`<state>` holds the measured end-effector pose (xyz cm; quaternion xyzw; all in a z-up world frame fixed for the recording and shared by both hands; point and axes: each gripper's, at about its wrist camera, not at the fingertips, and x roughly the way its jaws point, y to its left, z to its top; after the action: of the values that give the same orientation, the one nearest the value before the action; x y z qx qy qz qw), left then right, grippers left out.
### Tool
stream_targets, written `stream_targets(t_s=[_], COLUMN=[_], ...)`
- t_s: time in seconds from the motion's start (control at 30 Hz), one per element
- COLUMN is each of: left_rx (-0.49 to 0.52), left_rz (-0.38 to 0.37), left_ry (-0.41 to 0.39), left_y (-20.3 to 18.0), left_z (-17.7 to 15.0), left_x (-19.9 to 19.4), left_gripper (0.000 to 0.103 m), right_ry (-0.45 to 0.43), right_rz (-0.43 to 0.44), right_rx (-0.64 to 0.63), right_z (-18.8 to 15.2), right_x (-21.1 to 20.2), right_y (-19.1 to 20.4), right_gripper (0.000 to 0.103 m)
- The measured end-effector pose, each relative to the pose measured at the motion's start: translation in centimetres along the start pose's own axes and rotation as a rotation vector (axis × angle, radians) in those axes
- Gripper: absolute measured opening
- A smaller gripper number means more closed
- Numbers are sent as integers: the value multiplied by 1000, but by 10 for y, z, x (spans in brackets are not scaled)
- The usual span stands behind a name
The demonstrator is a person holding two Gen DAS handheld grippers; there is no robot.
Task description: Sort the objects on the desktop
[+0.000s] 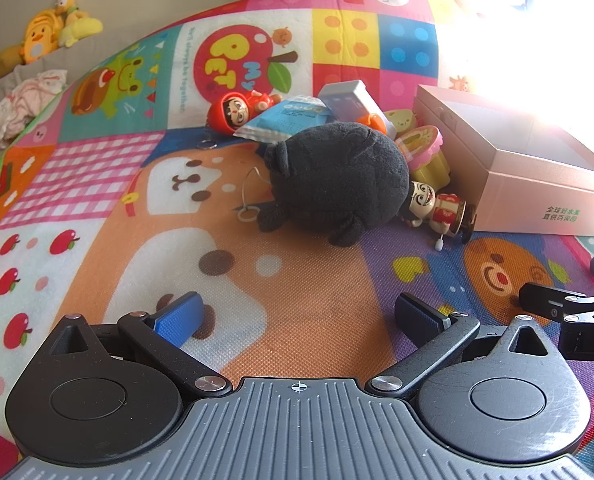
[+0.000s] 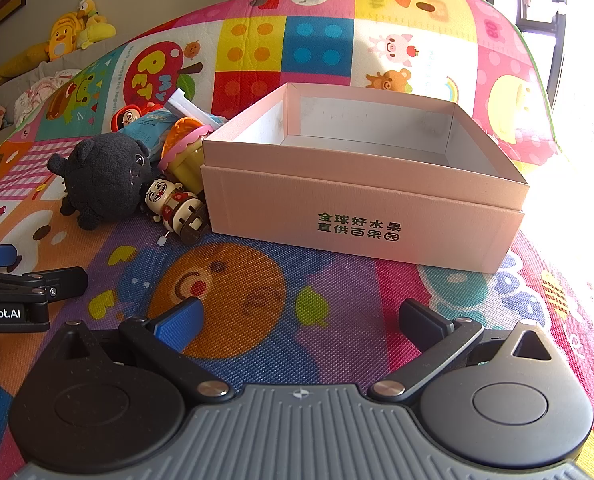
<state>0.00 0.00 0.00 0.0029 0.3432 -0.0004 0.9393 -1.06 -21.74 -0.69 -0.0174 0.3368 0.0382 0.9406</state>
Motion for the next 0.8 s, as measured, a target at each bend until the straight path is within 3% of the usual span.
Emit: stream_targets(t_s=[0.8], left_rx=[-2], left_rz=[-4], left_ry=[18], left_y=[5], left_z=[0], left_x=[-1], left_gripper=[103], right_ry=[0], right_rz=[-1], right_rx=[0], right_z=[0], right_x=[0], right_y=[0], right_gripper=[103])
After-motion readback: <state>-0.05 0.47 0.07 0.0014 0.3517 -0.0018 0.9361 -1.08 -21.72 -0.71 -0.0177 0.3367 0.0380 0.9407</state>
